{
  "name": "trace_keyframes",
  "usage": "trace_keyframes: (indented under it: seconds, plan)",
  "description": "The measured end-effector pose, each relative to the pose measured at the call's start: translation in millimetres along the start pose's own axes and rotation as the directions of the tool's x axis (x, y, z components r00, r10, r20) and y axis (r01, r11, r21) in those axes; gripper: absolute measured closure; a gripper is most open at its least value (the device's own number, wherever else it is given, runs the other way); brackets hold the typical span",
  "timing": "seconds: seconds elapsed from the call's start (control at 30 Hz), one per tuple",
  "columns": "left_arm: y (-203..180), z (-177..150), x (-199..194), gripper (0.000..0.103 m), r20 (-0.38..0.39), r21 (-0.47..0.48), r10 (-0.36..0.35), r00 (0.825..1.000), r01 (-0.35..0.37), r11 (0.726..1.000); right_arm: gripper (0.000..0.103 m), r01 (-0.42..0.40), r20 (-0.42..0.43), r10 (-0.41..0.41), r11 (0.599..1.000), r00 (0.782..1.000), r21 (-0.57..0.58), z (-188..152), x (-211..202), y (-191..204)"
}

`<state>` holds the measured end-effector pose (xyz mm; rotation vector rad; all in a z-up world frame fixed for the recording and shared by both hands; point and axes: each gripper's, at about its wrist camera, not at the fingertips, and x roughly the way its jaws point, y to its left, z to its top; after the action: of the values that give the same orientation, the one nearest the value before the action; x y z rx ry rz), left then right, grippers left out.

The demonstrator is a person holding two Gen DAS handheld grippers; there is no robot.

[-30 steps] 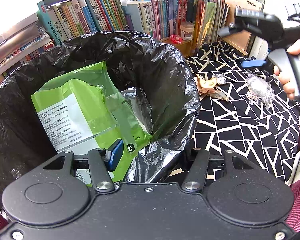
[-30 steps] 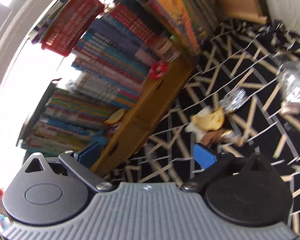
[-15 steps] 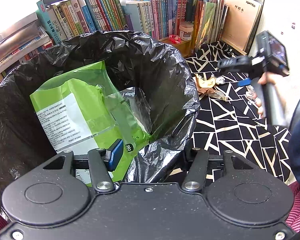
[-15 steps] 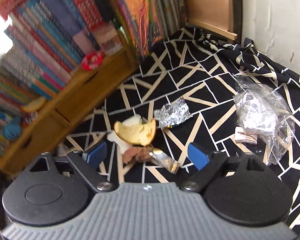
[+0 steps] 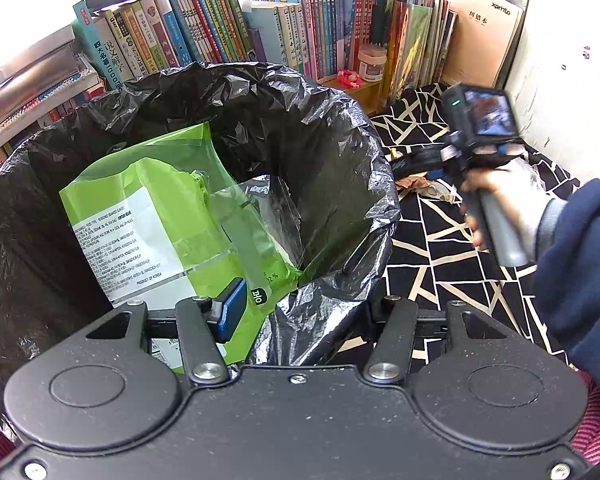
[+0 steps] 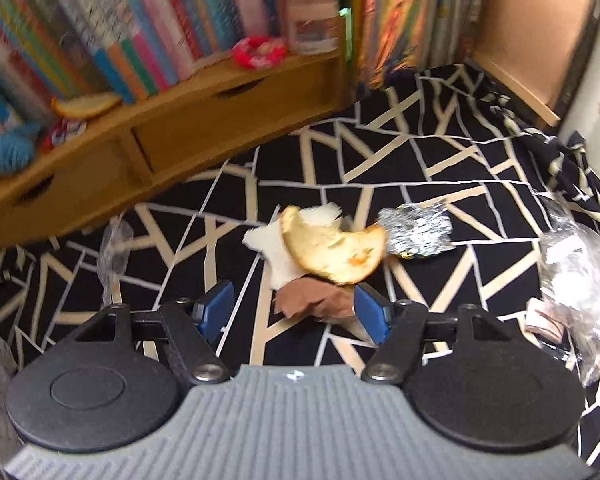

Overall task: Collect trash
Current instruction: 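Move the right tool back to the brown scrap beside the bread crust, then grasp the brown crumpled scrap with the right tool and lift it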

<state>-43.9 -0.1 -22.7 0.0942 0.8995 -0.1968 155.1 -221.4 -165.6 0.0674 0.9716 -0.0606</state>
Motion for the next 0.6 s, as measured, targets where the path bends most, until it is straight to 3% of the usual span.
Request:
trace_keyframes:
  seconds: [0.17, 0.23, 0.37, 0.4, 0.53, 0.6]
  plan:
    - [0, 0, 0, 0.05, 0.001, 0.0, 0.0, 1.0, 0.0, 1.0, 0.025, 0.057, -0.017, -0.058, 0.998, 0.998, -0.036, -2, 22, 10]
    - [0, 0, 0, 0.05, 0.001, -0.001, -0.002, 1.0, 0.002, 1.0, 0.039, 0.055, -0.019, -0.055, 0.998, 0.998, -0.015, -2, 22, 5]
    - [1, 0, 0, 0.051, 0.003, -0.001, -0.004, 1.0, 0.004, 1.0, 0.08, 0.011, -0.016, -0.01, 0.997, 1.0, 0.078, 5, 9, -7]
    - [1, 0, 0, 0.051, 0.003, -0.002, -0.004, 1.0, 0.004, 1.0, 0.083, -0.004, -0.013, 0.005, 0.994, 1.0, 0.108, 7, 4, -11]
    - [0, 0, 0, 0.051, -0.001, -0.002, -0.005, 1.0, 0.005, 1.0, 0.084, -0.039, 0.004, 0.039, 0.981, 0.999, 0.192, 13, -8, -22]
    - [0, 0, 0, 0.051, -0.002, -0.003, -0.004, 1.0, 0.004, 1.0, 0.063, -0.037, -0.008, 0.039, 0.979, 0.999, 0.201, 15, -6, -23]
